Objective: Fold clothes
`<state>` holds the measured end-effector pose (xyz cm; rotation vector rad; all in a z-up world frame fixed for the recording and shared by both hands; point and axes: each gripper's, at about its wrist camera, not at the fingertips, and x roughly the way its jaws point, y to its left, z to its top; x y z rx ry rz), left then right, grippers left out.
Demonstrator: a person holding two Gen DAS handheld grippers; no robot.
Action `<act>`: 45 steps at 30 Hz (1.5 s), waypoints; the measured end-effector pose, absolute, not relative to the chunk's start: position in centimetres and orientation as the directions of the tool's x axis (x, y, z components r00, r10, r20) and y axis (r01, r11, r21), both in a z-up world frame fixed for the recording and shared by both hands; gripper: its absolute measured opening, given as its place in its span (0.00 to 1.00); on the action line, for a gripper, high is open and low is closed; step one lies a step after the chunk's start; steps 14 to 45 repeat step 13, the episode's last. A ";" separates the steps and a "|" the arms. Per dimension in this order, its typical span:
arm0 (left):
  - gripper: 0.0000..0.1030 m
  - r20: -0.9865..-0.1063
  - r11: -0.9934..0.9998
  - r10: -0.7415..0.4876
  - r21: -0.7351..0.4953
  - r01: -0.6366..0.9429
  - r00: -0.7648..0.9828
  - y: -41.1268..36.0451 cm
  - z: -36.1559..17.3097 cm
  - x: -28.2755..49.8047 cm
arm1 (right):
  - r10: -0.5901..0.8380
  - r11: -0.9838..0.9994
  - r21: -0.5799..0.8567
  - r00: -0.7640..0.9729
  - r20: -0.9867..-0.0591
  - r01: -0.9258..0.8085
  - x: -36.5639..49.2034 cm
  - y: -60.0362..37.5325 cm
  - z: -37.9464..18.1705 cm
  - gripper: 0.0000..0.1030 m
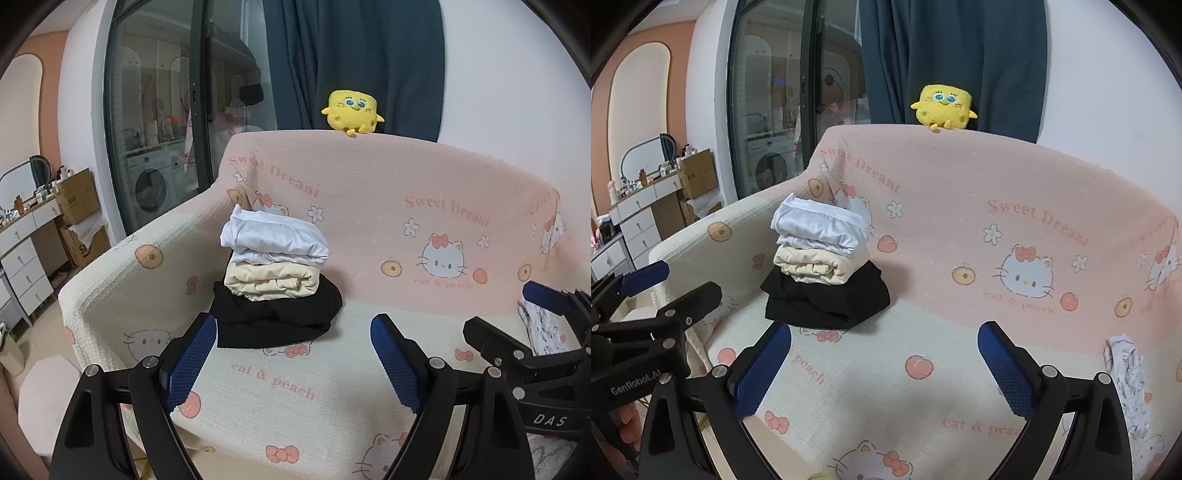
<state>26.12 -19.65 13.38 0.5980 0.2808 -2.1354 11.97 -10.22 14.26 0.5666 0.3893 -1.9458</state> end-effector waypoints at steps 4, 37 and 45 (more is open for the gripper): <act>0.83 -0.512 -0.587 -0.702 0.022 0.809 -0.495 -19.6 13.5 26.4 | -0.755 -0.410 -0.033 -0.359 -0.549 0.911 12.4 -10.3 14.3 0.98; 0.83 -0.489 -0.572 -0.733 0.066 0.818 -0.473 -18.9 13.6 26.9 | -0.766 -0.370 -0.042 -0.330 -0.551 0.928 13.6 -10.5 14.4 0.98; 0.83 -0.489 -0.572 -0.733 0.066 0.818 -0.473 -18.9 13.6 26.9 | -0.766 -0.370 -0.042 -0.330 -0.551 0.928 13.6 -10.5 14.4 0.98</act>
